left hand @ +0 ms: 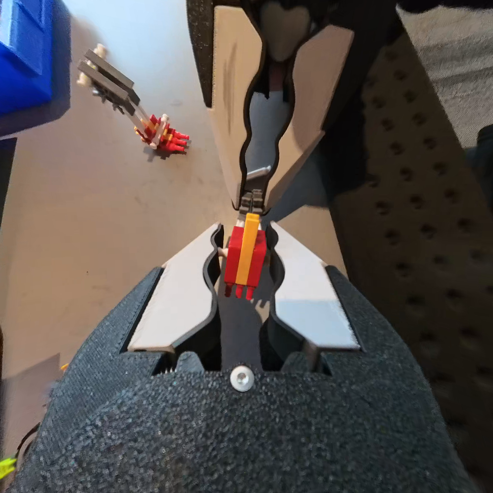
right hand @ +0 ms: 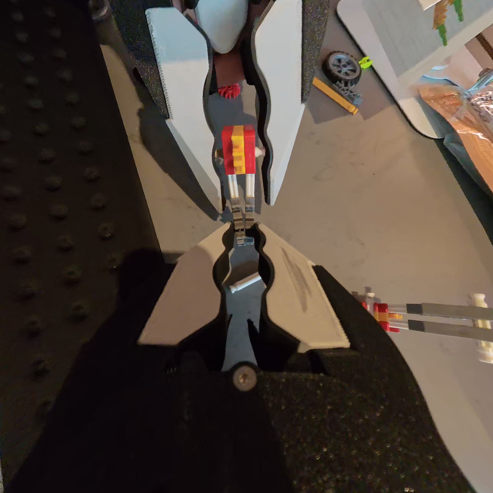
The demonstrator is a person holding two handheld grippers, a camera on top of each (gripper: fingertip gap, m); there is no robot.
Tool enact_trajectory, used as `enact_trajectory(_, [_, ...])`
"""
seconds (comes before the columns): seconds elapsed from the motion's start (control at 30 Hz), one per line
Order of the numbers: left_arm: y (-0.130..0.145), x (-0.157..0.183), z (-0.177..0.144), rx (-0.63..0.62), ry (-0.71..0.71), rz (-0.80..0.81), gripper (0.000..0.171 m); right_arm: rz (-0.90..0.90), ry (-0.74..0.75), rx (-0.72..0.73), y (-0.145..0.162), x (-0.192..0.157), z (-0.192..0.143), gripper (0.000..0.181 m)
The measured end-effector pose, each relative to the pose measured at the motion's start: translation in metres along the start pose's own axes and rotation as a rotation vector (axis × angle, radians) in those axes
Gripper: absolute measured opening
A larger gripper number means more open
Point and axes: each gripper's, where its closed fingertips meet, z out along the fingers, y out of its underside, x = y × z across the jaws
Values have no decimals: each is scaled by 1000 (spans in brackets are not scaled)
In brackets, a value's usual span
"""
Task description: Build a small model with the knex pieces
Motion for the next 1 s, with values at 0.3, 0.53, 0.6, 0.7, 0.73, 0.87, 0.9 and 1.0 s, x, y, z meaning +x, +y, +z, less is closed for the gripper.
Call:
enact_trajectory(0.3, [-8, 1, 3, -49, -21, 72, 36, -12, -31, -47, 8, -5, 6, 14])
enact_trajectory(0.53, [9, -2, 0, 13, 30, -54, 54, 42, -52, 28, 7, -1, 1, 13])
enact_trajectory(0.6, [1, 0, 0, 80, 45, -70, 44, 47, -56, 47, 4, -1, 0, 13])
enact_trajectory(0.7, [-10, 3, 1, 140, 64, -66, 28, 65, -79, 94, -4, -3, -3, 14])
enact_trajectory(0.73, [-12, 4, 2, 144, 65, -51, 23, 64, -76, 90, -3, -3, -3, 14])
enact_trajectory(0.87, [-11, 7, 3, 138, 81, -36, 17, 49, -62, 72, -1, -3, -2, 14])
enact_trajectory(0.9, [-11, 6, 3, 140, 80, -40, 16, 50, -52, 68, -1, -1, -2, 15])
enact_trajectory(1.0, [-7, 5, 5, 104, 59, -24, 15, 46, -6, 50, 0, 5, -12, 27])
